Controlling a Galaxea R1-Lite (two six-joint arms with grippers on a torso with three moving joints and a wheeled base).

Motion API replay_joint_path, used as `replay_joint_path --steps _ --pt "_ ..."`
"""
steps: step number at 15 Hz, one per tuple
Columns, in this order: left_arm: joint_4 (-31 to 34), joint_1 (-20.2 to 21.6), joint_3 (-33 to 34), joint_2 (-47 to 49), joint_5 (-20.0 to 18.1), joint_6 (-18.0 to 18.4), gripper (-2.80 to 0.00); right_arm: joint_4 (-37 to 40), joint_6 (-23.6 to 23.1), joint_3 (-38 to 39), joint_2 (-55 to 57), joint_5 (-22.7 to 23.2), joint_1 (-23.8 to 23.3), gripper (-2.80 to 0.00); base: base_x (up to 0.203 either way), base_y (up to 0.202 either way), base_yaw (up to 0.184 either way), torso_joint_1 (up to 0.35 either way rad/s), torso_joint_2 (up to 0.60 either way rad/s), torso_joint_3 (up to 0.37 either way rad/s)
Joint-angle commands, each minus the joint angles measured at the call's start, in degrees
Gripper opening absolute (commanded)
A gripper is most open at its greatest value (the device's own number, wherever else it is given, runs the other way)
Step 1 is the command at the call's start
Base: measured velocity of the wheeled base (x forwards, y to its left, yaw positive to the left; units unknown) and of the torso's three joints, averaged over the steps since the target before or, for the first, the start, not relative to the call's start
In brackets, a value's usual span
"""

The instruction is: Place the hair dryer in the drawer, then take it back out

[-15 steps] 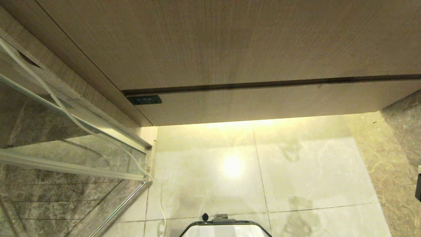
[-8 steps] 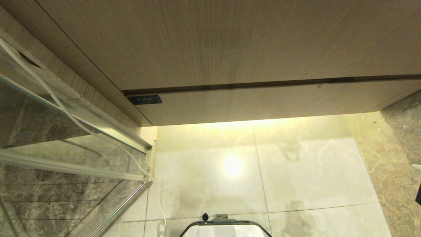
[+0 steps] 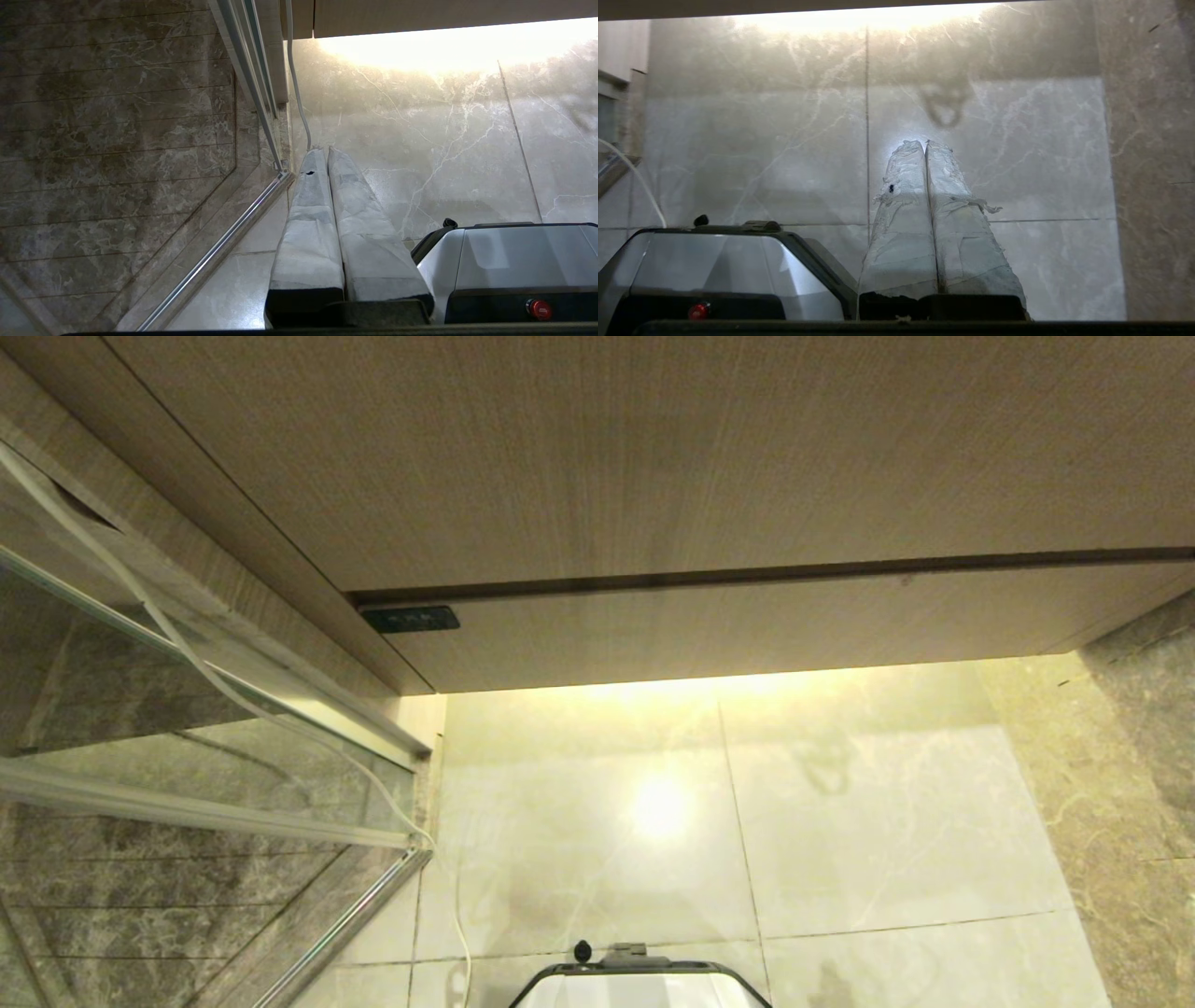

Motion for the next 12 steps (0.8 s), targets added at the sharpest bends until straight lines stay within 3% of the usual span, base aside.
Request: replay_joint_path --steps 1,6,10,12 --pt "0.0 0.01 0.09 -0.02 0.02 -0.01 -2.8 2.22 0.78 4.27 -14.93 0.75 2.03 -2.8 0.0 0.0 0.0 0.0 0.0 0.0" --pt "0.0 0.01 0.09 -0.02 0.02 -0.01 -2.8 12.4 1.98 6.24 -31.9 -0.69 6.21 -2.8 0.0 0.0 0.0 0.0 0.0 0.0" --pt "0.0 0.01 0.09 -0.02 0.02 -0.01 -2.8 14.21 1.49 6.36 -32.82 -0.87 7.37 -2.8 0.0 0.0 0.0 0.0 0.0 0.0" --pt "0.0 0.01 0.09 -0.02 0.02 -0.01 -2.8 14.61 -1.18 6.36 -32.82 -0.52 7.37 -2.8 0.0 0.0 0.0 0.0 0.0 0.0"
